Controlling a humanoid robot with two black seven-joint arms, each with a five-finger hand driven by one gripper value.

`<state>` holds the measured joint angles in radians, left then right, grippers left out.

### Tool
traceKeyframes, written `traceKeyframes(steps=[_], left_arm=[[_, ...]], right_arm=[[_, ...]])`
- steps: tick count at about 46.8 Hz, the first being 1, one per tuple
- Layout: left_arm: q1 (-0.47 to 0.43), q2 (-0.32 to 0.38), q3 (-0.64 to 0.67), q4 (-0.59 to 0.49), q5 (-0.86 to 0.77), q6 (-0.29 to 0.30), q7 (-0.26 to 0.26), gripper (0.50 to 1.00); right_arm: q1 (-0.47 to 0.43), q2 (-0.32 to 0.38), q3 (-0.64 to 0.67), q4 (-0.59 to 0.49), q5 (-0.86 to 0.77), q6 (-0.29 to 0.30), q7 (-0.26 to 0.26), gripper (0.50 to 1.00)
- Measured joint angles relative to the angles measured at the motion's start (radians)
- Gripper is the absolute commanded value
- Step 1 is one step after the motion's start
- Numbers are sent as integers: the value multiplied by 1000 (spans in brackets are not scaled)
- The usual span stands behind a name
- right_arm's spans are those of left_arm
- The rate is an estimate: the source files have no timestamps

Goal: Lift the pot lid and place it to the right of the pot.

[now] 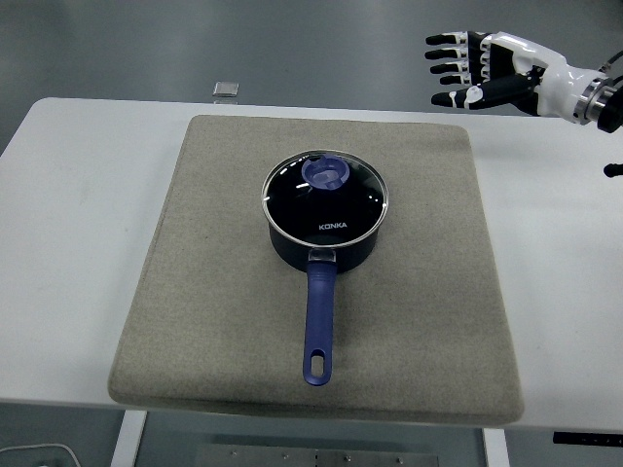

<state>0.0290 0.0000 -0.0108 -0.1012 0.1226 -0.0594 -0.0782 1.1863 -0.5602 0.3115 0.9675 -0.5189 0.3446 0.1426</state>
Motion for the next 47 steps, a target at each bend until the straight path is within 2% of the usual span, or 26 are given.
traceKeyframes(steps=[7,23,34,47], left_arm=[[0,0,0,0,0,1,0,1000],[0,0,0,0,0,1,0,1000],[0,0,0,0,0,0,0,1000],[0,0,0,0,0,1,0,1000]], right_arm=[[33,-6,-16,38,-112,6,0,907],[196,17,-187,116,-233,12,2,907],[293,96,-287,117,-355,11,9,907],[374,166,-383,119,-413,11,9,907]])
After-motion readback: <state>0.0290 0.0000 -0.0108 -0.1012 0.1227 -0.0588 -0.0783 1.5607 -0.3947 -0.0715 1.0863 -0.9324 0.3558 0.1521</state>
